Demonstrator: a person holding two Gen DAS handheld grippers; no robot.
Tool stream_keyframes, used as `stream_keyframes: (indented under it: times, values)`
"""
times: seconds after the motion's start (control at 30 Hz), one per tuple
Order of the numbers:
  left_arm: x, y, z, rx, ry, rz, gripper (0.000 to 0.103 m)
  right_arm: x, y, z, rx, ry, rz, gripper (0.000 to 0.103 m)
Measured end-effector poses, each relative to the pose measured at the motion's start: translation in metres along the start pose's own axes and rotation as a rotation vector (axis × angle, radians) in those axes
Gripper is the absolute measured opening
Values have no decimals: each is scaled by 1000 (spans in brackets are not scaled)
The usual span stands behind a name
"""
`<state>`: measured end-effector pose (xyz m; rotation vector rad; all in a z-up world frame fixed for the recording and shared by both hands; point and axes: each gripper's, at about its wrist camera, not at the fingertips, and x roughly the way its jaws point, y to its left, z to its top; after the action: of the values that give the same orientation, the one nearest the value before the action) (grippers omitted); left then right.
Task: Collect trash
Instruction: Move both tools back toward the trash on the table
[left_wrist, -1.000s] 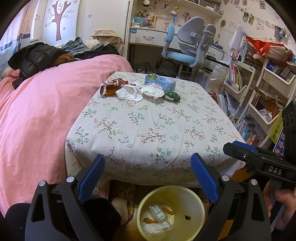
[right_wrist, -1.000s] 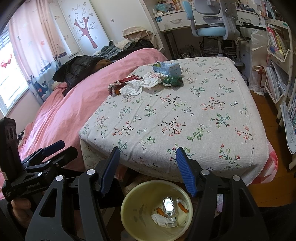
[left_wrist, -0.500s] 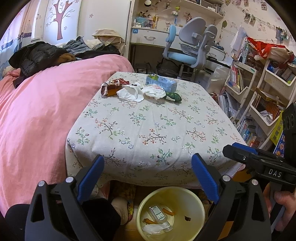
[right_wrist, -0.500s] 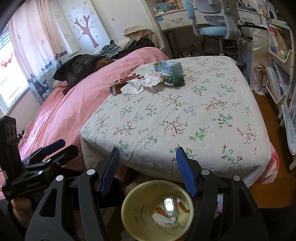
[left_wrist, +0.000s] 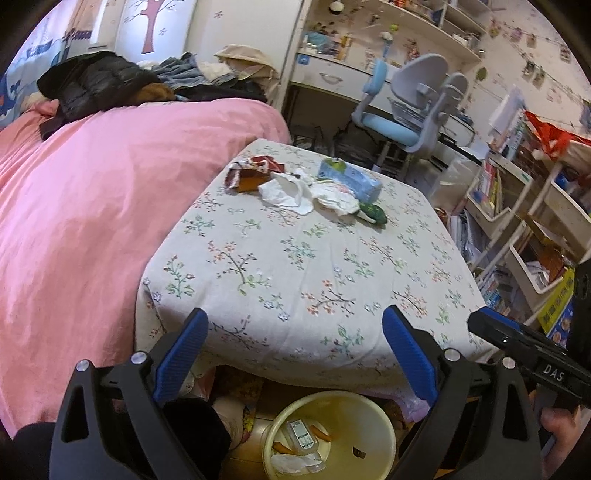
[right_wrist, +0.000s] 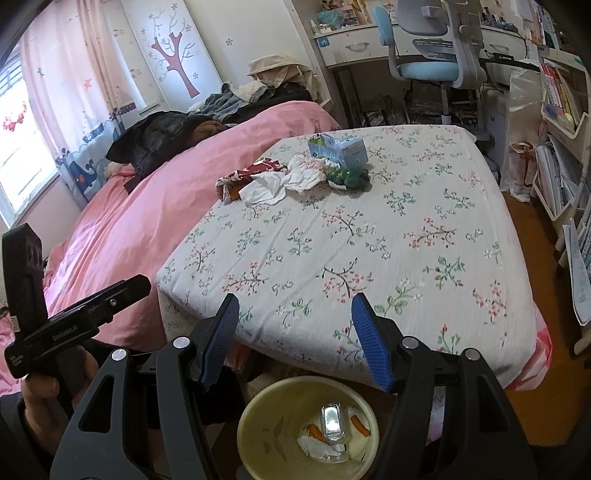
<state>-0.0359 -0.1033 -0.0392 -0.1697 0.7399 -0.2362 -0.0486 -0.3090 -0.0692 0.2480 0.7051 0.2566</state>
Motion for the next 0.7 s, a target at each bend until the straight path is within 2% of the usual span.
stream_keyframes:
  times: [0.33,0.5,0.7]
  values:
    - [19,6,30,-7,5,15,91,27,4,33,-84,30,-24,61]
    - [46,5,51,0,47,10,91,53,-2,62,-130,59,-54,61]
    - [90,13,80,-83,81,19,91,94,-17,97,-184,94,-106,61]
